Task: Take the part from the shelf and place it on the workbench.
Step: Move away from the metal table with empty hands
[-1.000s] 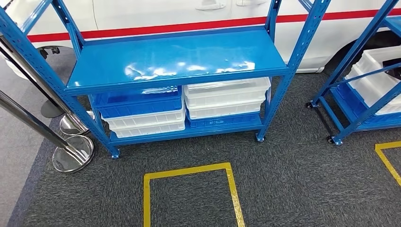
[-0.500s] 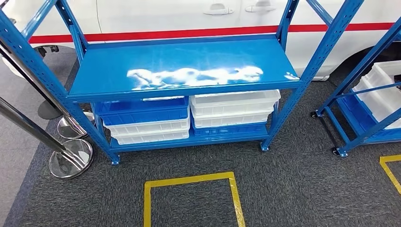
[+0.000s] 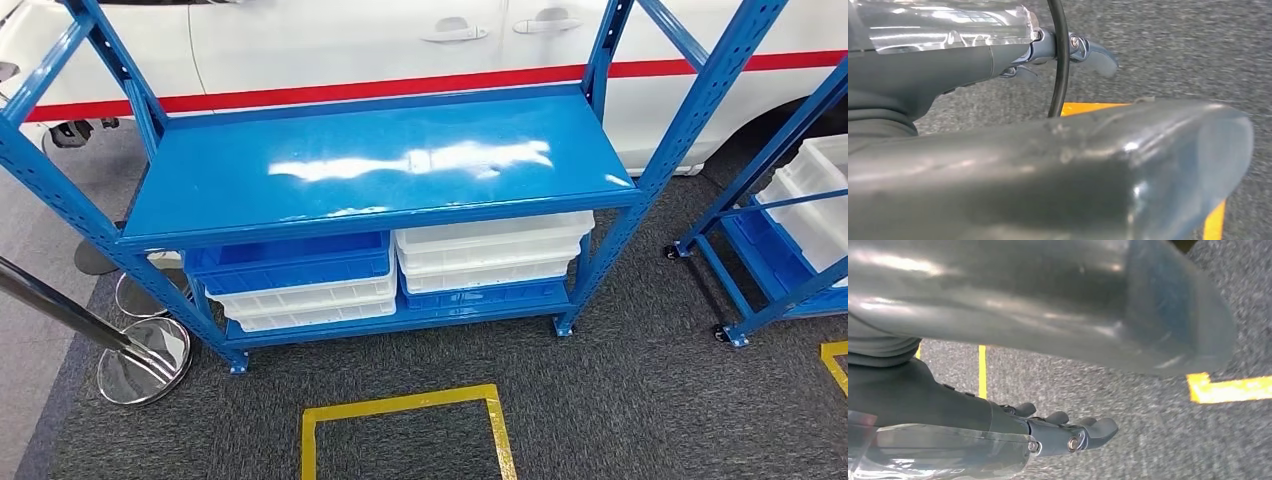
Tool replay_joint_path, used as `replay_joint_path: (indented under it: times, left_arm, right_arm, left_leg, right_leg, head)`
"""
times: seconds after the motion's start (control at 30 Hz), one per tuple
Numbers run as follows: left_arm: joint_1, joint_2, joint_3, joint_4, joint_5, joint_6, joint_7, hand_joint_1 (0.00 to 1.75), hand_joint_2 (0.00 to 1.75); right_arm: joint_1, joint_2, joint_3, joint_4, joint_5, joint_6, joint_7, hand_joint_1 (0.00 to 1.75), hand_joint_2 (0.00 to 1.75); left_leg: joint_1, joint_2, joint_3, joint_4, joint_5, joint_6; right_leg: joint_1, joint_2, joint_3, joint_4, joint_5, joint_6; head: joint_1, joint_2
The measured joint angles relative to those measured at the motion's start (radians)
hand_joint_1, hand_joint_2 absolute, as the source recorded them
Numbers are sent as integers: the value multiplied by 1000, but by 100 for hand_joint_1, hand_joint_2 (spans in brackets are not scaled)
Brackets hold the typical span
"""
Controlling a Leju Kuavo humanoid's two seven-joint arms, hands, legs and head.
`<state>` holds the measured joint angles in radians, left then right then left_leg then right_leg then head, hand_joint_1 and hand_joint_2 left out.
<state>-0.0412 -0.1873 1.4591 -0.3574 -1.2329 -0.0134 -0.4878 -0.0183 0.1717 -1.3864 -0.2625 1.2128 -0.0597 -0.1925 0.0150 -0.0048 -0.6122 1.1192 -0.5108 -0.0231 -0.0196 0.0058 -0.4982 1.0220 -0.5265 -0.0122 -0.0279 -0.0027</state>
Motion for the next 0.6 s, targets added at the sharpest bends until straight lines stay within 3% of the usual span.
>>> replay_joint_path:
  times: [0.07,0.2,0.23,0.3,0.33,0.37,0.4,0.43,0.5,0.53,0.6]
  left_arm:
    - [1,0,1,0,-3,4,1,0,0]
    - [0,0,1,0,-5,13,1,0,0]
    - [-1,0,1,0,-6,15,1,0,0]
    - [-3,0,1,0,-8,17,1,0,0]
    - [-4,0,1,0,-10,18,1,0,0]
    - [-4,0,1,0,-12,18,2,0,0]
    - [-4,0,1,0,-13,19,2,0,0]
    - [-4,0,1,0,-13,20,2,0,0]
    - [-4,-2,1,0,-14,21,3,0,0]
    - [-5,-3,1,0,-14,22,3,0,0]
    - [-7,-6,1,0,-15,24,4,0,0]
  right_arm:
    - [-2,0,-1,0,3,1,1,0,0]
    - [-6,0,-3,0,6,3,1,0,0]
    - [-7,0,-4,0,6,3,1,0,0]
    - [-8,0,-6,0,8,3,2,0,0]
    - [-8,0,-7,0,9,3,2,0,0]
    - [-7,0,-8,0,9,3,3,0,0]
    - [-7,0,-9,0,10,4,3,0,0]
    - [-6,0,-10,0,11,4,4,0,0]
    - [-7,-1,-11,-1,13,6,4,0,0]
    - [-8,-2,-11,-1,14,6,4,0,0]
    - [-11,-3,-13,-2,16,4,7,0,0]
  left_leg:
    - [-5,0,6,-61,56,10]
    - [-6,-2,14,-79,65,39]
    - [-4,-1,18,-86,66,46]
    - [-7,0,24,-90,61,56]
    - [-9,0,26,-90,58,60]
    - [-11,0,29,-90,55,62]
    - [-14,-1,34,-90,51,63]
    - [-16,-2,41,-90,47,63]
    - [-20,-3,52,-89,39,60]
    - [-21,-4,55,-89,35,57]
    - [-21,-3,56,-89,31,47]
  right_leg:
    - [1,2,6,3,-14,12]
    - [0,1,8,10,-38,37]
    - [0,0,-9,46,-59,40]
    - [-1,-1,-78,169,-113,43]
    - [-1,-1,-118,233,-131,44]
    - [-1,-1,-146,269,-131,43]
    - [0,-1,-158,270,-111,41]
    - [2,-1,-149,232,-72,36]
    - [11,-2,-99,99,10,20]
    - [15,-3,-79,47,32,13]
    - [22,-3,-66,9,37,6]
  head:
    - [0,0]
    - [0,0]
    - [0,0]
    - [0,0]
    - [0,0]
    - [0,0]
    - [0,0]
    - [0,0]
    - [0,0]
    - [0,0]
    - [0,0]
